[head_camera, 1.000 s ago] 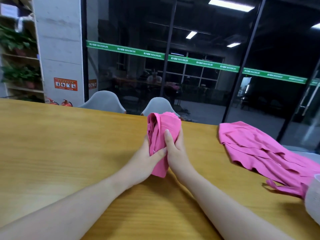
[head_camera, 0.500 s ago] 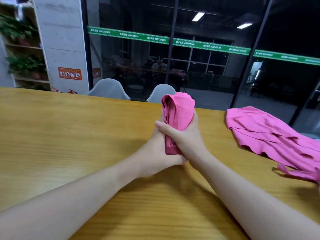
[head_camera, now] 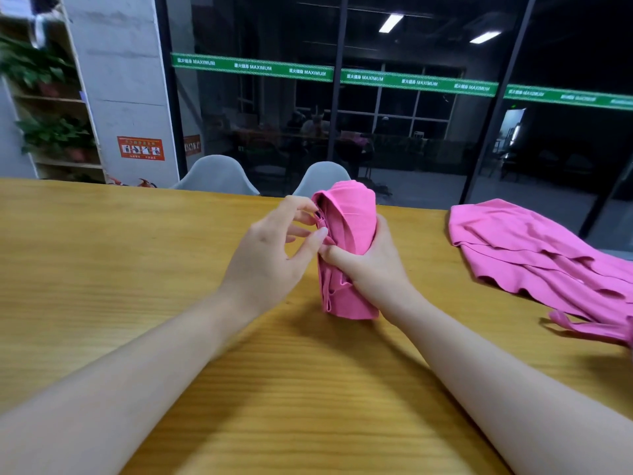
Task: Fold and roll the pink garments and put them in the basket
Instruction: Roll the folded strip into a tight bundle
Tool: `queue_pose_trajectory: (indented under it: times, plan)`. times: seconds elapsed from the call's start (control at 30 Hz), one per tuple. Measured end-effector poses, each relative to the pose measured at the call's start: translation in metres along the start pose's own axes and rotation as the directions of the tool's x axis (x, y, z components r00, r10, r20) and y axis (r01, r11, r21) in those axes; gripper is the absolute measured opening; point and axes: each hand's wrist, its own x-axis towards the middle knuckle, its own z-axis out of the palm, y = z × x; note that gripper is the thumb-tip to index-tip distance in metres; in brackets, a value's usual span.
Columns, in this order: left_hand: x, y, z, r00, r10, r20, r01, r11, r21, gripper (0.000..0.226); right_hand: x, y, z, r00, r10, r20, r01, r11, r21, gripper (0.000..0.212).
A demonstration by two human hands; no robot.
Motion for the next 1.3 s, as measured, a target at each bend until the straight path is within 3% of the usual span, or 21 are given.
queue_pose_trajectory:
  times: [0.17,0.43,0.67,0.87,1.0,1.13,1.3]
  plan:
    - [0.002,0.001,-0.001,0.993,0.085,-0.082,-0.074,0.989,0.130,0.018,-0.006,-0.006,0.002,0.999,-0.039,-0.030,0.037,0.998,-0.056,0.084]
    - [0.003,0.002,0.000,0.985,-0.117,-0.126,0.137,0.977,0.166,0.017,-0.008,-0.008,0.003,0.996,-0.058,-0.070,0.052,0.995,-0.083,0.083]
    - [0.004,0.001,-0.002,0.984,-0.163,-0.067,0.173,0.964,0.201,0.012,-0.010,-0.009,0.004,0.996,-0.065,-0.055,0.059,0.993,-0.099,0.087]
    - [0.005,0.002,-0.001,0.982,-0.189,-0.024,0.190,0.974,0.127,0.013,-0.009,-0.008,0.002,0.997,-0.067,-0.042,0.062,0.992,-0.112,0.084]
    - [0.009,0.005,-0.006,0.946,-0.282,0.159,0.301,0.947,-0.113,0.007,-0.002,-0.004,-0.002,0.999,-0.027,-0.041,0.022,0.995,-0.100,0.087]
    - [0.009,0.007,-0.013,0.902,-0.318,0.292,0.382,0.903,-0.198,0.034,0.002,-0.002,-0.008,0.998,0.042,-0.035,-0.044,0.997,-0.061,0.090]
    - [0.008,0.015,-0.011,0.952,-0.212,0.219,0.263,0.935,-0.239,0.015,0.005,-0.001,-0.012,0.997,0.062,-0.048,-0.066,0.995,-0.078,0.081]
